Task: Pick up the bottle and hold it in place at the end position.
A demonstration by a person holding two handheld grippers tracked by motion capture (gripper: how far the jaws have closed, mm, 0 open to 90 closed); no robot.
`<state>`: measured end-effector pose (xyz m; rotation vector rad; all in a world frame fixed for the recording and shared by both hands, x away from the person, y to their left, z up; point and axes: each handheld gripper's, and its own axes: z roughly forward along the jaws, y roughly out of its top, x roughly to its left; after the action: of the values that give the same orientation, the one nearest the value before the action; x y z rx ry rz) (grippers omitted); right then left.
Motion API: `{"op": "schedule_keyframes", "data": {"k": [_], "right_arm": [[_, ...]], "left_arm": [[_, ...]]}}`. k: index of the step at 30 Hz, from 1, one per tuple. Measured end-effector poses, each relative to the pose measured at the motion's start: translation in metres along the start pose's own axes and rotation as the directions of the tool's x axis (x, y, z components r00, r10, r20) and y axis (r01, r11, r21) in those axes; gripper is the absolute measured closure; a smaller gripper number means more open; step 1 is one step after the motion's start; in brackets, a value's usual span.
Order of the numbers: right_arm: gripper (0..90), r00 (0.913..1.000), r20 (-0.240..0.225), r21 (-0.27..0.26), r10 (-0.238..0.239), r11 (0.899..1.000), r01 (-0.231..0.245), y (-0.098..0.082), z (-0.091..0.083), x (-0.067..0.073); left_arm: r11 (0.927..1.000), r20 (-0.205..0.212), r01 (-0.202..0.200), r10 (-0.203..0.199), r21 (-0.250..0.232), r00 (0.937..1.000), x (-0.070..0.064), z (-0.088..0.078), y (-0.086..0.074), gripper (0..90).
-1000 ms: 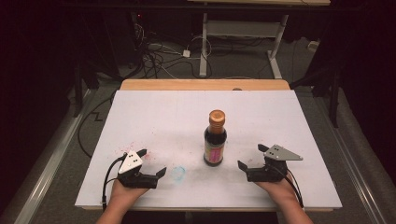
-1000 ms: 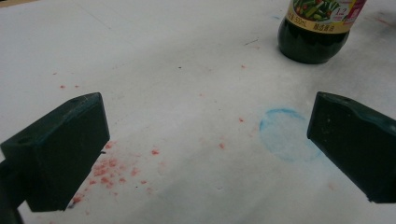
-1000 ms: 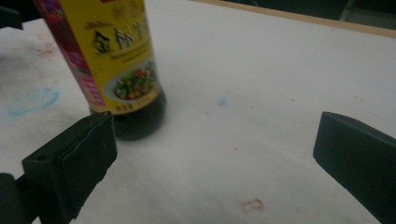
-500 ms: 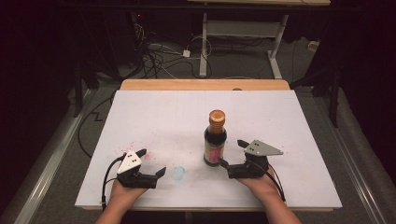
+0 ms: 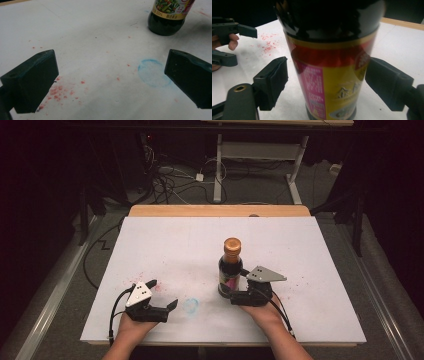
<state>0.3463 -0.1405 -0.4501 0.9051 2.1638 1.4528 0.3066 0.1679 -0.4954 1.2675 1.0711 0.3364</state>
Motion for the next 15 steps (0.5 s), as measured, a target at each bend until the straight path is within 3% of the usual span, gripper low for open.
{"op": "schedule_keyframes", "data": {"k": [9, 15], "right_arm": [[27.7, 0.9994, 0.033, -0.007, 0.006, 1.0, -0.006, 0.0062, 0.0086, 0.0014], [30.0, 0.9982, 0.057, -0.016, -0.017, 1.0, 0.018, 0.007, 0.0105, 0.0037]], "left_arm": [[1.0, 0.003, 0.007, -0.007, -0.001, 1.0, 0.0006, -0.0002, 0.0005, 0.0], [1.0, 0.002, 0.006, -0.006, 0.007, 1.0, 0.0008, 0.0002, 0.0006, 0.0]]}}
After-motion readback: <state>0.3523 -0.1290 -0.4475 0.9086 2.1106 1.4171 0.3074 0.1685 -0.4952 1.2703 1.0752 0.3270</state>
